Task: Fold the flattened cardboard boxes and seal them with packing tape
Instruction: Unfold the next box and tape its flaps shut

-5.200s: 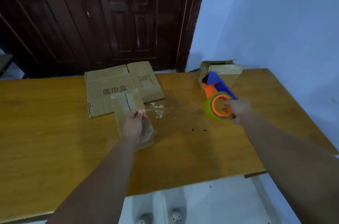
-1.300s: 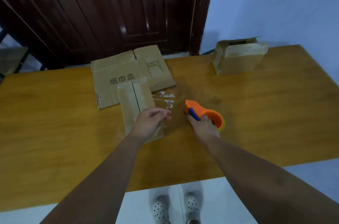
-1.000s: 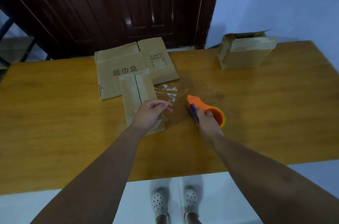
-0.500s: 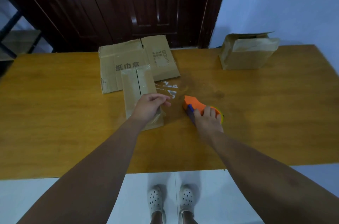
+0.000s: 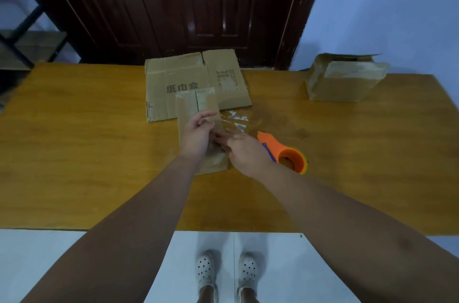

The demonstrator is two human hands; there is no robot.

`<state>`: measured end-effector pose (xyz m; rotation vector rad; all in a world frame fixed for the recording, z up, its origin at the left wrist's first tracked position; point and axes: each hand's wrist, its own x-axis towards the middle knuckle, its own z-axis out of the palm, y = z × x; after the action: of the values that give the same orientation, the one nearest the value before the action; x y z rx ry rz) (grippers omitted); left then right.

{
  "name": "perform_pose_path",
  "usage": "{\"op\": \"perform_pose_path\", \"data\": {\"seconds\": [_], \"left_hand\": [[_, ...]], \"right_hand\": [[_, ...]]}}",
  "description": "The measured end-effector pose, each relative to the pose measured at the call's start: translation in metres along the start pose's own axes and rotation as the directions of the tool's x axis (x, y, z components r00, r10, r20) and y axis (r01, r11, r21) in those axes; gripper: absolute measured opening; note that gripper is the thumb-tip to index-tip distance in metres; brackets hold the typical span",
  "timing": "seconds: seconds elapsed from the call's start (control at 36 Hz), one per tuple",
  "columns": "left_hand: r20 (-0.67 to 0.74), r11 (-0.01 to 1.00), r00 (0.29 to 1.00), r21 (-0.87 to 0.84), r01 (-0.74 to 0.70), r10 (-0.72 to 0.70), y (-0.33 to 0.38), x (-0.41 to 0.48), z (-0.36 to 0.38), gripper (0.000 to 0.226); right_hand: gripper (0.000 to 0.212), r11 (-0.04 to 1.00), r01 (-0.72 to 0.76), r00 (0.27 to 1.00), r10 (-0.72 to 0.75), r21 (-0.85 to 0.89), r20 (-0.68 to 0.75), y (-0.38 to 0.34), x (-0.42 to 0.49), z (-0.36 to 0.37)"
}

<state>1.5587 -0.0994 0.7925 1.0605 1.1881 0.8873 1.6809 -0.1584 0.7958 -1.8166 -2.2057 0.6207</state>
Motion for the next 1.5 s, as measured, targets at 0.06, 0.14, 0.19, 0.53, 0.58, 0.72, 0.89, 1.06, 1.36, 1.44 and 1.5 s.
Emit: {"op": "perform_pose_path", "data": {"seconds": [0.06,0.14,0.19,0.53,0.58,0.72,0.89,1.06,1.36,1.44,1.5], "left_hand": [[-0.017,0.982,0.998,0.176,-0.062,0.066,0.002,0.002,-0.003,0.034],[0.054,0.817,0.974,0.535,-0.216,0.222,0.001,-0.004,-0.018,0.032],[0.036,0.682,0.947,0.686,-0.256,0.319,-0.008,-0.010,-0.035,0.026],[-0.200,0.951,0.980,0.305,0.047,0.016,-0.040,-0.049,-0.073,0.028],[-0.216,0.946,0.976,0.320,0.049,0.022,-0.039,-0.051,-0.072,0.029],[-0.165,0.831,0.981,0.556,0.008,0.102,-0.041,-0.056,-0.071,0.031],[-0.161,0.801,0.979,0.599,-0.005,0.127,-0.039,-0.055,-0.071,0.041],[-0.200,0.854,0.978,0.517,0.050,0.063,-0.035,-0.051,-0.070,0.025],[-0.206,0.947,0.977,0.297,0.122,-0.061,-0.038,-0.048,-0.070,0.022],[-0.203,0.929,0.978,0.347,0.126,-0.057,-0.038,-0.046,-0.069,0.020],[-0.195,0.911,0.980,0.398,0.111,-0.034,-0.038,-0.044,-0.069,0.019]], "right_hand": [[0.048,0.999,0.002,0.999,-0.001,-0.040,0.035,0.001,0.001,-0.003],[0.049,0.990,0.012,0.996,0.002,-0.141,0.094,0.004,0.005,-0.010],[0.054,0.988,-0.010,0.991,0.030,-0.157,0.127,0.005,0.007,-0.012],[0.073,0.985,-0.166,0.979,0.159,0.042,0.127,-0.011,-0.002,-0.002],[0.074,0.984,-0.176,0.978,0.170,0.033,0.122,-0.013,-0.002,-0.001],[0.072,0.982,-0.184,0.979,0.179,0.046,0.101,-0.013,-0.002,-0.001],[0.066,0.976,-0.198,0.974,0.186,0.089,0.132,-0.005,0.000,-0.005],[0.065,0.976,-0.199,0.975,0.189,0.083,0.115,-0.007,0.003,-0.002],[0.063,0.976,-0.205,0.977,0.199,0.068,0.083,-0.009,0.006,0.001],[0.064,0.974,-0.205,0.977,0.198,0.093,0.082,-0.006,0.004,0.002],[0.064,0.977,-0.192,0.979,0.184,0.095,0.088,-0.003,0.003,0.002]]}}
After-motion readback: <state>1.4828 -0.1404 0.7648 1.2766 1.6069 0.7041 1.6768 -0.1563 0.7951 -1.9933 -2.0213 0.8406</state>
